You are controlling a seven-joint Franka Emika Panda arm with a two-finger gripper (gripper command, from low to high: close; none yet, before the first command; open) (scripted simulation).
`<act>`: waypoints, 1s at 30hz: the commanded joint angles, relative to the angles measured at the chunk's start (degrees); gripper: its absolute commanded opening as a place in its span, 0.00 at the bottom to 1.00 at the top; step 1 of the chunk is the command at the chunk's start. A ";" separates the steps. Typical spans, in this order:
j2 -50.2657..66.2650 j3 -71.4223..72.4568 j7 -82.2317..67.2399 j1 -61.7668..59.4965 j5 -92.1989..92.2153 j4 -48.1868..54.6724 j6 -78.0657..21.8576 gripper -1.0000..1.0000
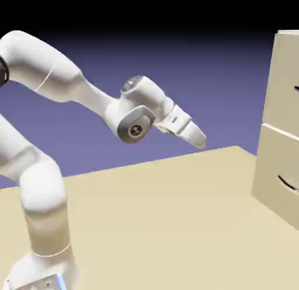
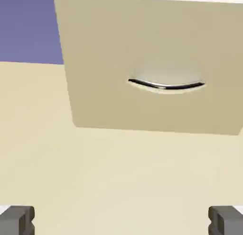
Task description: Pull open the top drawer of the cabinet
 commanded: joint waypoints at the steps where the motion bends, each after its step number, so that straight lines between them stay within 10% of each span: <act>1: 1.29 1.23 -2.49 -1.00 -2.36 1.18 -0.13 1.00; 30: 38.68 36.82 -74.76 -30.10 -70.84 35.47 -3.80 1.00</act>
